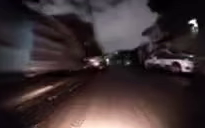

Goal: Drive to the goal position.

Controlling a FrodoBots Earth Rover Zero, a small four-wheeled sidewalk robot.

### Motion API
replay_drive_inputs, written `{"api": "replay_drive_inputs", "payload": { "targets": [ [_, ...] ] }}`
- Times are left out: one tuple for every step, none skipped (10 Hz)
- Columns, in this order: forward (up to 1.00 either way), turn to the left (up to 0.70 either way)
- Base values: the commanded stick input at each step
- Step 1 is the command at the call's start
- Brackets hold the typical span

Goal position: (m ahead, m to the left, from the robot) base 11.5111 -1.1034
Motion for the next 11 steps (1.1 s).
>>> {"api": "replay_drive_inputs", "payload": {
  "targets": [
    [1.0, 0.0],
    [1.0, 0.0],
    [1.0, 0.0],
    [1.0, 0.0],
    [1.0, 0.0],
    [1.0, -0.22],
    [1.0, -0.27],
    [1.0, -0.27],
    [1.0, -0.27],
    [1.0, -0.27],
    [1.0, -0.27]
  ]
}}
